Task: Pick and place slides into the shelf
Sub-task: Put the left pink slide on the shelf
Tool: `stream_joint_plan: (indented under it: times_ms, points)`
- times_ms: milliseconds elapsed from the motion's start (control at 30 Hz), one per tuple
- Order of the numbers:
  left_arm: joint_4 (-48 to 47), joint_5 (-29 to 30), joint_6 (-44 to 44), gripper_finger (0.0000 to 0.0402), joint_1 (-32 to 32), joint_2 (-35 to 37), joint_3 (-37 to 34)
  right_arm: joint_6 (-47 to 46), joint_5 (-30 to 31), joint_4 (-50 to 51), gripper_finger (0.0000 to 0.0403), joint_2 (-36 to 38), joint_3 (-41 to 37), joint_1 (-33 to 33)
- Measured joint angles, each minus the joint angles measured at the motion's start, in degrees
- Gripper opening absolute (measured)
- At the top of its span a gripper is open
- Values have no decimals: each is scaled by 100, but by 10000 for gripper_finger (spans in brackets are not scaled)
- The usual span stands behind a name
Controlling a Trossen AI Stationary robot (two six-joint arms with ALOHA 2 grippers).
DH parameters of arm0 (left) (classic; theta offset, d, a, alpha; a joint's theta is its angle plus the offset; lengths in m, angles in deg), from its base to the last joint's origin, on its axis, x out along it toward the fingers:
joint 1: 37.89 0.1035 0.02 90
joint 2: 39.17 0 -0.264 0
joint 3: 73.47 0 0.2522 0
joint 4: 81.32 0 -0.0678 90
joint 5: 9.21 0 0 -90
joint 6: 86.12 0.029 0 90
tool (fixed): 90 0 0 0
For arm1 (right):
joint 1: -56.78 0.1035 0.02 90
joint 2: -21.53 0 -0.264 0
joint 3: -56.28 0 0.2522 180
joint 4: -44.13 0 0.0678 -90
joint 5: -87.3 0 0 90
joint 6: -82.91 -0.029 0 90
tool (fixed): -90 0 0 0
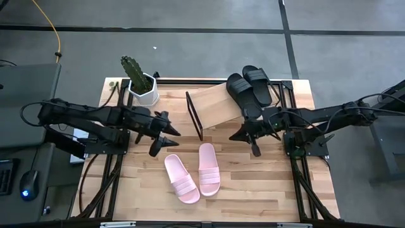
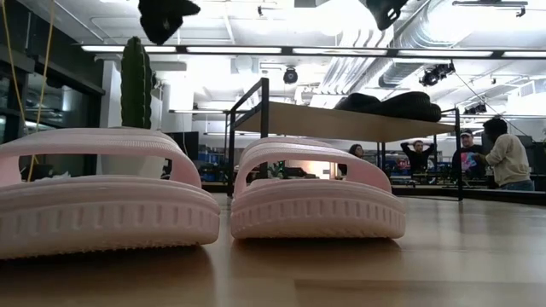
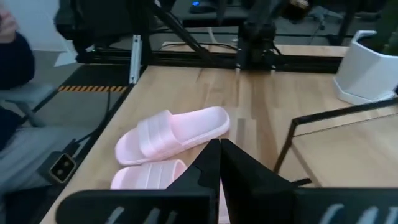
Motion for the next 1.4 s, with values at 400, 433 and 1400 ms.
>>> stream_joint_plan:
  times_ms: [400, 433, 1400]
  points:
    - [-397, -1374, -716, 207, -2, -856, -9, 206, 13, -723, 0, -54, -800, 214]
    - [-423, -1451, -776, 207, -4, -876, -9, 168, 38, -761, 0, -79, -848, 240]
    - [-204, -1436, -2307, 207, -1475, -2510, -9, 1467, 158, -2086, 0, -750, -883, 1248]
